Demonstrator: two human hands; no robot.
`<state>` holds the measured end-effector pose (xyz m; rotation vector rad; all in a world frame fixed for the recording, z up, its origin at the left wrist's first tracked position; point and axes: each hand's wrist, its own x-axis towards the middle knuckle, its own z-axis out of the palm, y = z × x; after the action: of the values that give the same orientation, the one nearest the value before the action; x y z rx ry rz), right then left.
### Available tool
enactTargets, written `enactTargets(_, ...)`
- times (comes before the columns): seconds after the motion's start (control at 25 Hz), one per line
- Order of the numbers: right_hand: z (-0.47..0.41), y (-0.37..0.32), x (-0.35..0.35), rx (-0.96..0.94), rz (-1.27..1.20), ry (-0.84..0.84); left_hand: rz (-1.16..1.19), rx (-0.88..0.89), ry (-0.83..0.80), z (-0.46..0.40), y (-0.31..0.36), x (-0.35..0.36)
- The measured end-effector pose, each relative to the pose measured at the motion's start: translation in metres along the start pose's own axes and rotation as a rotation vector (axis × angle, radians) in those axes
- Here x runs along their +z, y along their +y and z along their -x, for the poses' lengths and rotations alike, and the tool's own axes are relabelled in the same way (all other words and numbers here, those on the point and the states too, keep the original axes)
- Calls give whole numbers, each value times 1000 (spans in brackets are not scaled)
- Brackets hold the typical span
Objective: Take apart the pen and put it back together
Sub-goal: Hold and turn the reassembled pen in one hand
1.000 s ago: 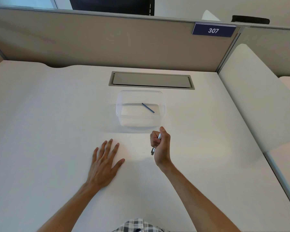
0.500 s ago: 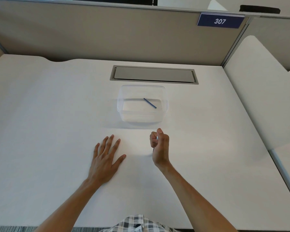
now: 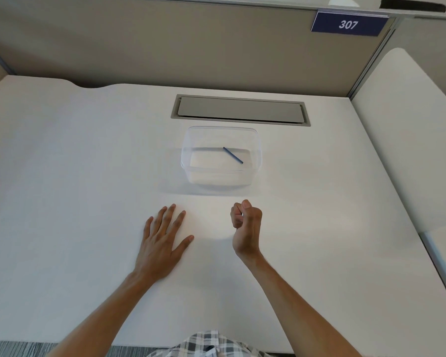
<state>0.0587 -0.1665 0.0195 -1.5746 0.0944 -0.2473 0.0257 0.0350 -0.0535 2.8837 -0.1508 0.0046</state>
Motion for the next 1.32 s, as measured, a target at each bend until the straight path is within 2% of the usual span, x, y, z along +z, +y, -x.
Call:
enactTargets(0.48, -4, 1, -2, -4, -41, -6, 7, 7, 5, 0, 1, -1)
enactTargets(0.84, -11, -4, -1, 98, -88, 15, 26, 11, 12, 1, 2, -4)
enactTargets(1.32, -19, -16, -19, 426, -570, -112, 46, 3, 22, 2, 2, -4)
